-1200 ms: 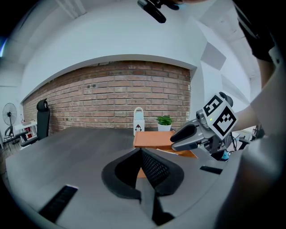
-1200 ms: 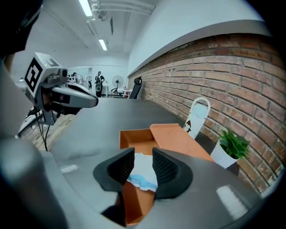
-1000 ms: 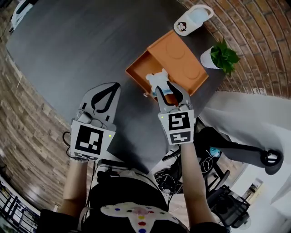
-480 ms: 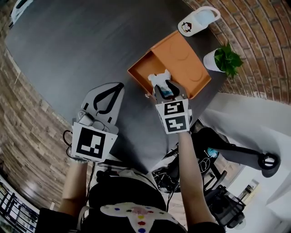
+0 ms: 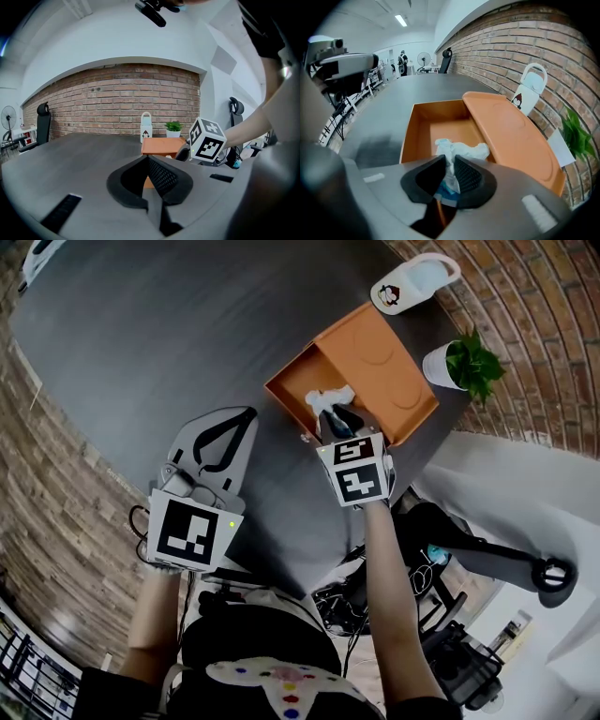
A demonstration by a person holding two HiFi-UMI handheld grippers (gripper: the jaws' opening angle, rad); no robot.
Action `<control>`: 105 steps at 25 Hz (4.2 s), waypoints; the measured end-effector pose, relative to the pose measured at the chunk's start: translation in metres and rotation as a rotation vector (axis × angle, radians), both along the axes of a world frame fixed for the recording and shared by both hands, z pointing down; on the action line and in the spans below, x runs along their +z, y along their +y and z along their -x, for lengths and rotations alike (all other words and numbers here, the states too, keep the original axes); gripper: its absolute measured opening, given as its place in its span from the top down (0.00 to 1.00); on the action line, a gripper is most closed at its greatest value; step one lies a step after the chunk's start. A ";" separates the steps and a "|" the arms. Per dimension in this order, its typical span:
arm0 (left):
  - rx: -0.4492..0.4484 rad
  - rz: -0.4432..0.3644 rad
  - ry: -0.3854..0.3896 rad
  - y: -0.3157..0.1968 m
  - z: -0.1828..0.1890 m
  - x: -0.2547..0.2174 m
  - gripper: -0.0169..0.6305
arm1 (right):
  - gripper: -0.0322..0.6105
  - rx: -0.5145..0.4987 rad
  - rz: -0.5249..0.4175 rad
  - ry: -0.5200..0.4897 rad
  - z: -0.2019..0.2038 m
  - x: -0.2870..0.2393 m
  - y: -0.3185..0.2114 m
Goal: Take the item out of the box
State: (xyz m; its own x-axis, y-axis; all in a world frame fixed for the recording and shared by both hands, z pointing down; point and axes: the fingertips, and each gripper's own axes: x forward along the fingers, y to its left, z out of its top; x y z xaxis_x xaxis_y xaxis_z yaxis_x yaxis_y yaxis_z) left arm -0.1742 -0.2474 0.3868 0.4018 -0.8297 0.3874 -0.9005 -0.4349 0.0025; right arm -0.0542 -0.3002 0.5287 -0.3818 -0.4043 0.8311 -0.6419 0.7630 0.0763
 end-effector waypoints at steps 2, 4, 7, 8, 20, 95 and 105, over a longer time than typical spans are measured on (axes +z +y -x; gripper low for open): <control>0.003 -0.001 0.000 0.000 0.000 0.000 0.96 | 0.89 0.003 0.000 -0.016 0.001 -0.001 0.000; 0.003 -0.003 0.001 0.000 0.000 0.000 0.96 | 0.92 0.001 0.001 -0.029 0.002 -0.002 0.000; 0.004 -0.006 0.003 0.000 0.001 -0.001 0.96 | 0.93 -0.002 0.003 -0.047 0.000 -0.003 -0.001; 0.005 -0.007 0.004 0.000 0.001 -0.002 0.96 | 0.93 0.003 0.006 -0.060 0.000 -0.005 -0.001; 0.037 -0.041 0.001 0.011 -0.006 -0.023 0.96 | 0.93 0.035 -0.054 -0.260 0.011 -0.055 0.012; 0.102 -0.225 -0.045 0.187 -0.121 -0.155 0.96 | 0.93 0.191 -0.683 -0.522 -0.150 -0.287 0.223; 0.134 -0.221 -0.060 0.186 -0.131 -0.150 0.96 | 0.93 0.182 -0.677 -0.501 -0.152 -0.280 0.224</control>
State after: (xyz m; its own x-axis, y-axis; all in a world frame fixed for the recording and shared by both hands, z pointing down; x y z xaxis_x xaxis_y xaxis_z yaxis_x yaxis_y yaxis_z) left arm -0.0431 -0.0610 0.2363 0.4958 -0.8376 0.2293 -0.8304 -0.5345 -0.1572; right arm 0.0980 -0.0767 0.2483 -0.5199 -0.8427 0.1398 -0.8296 0.5371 0.1527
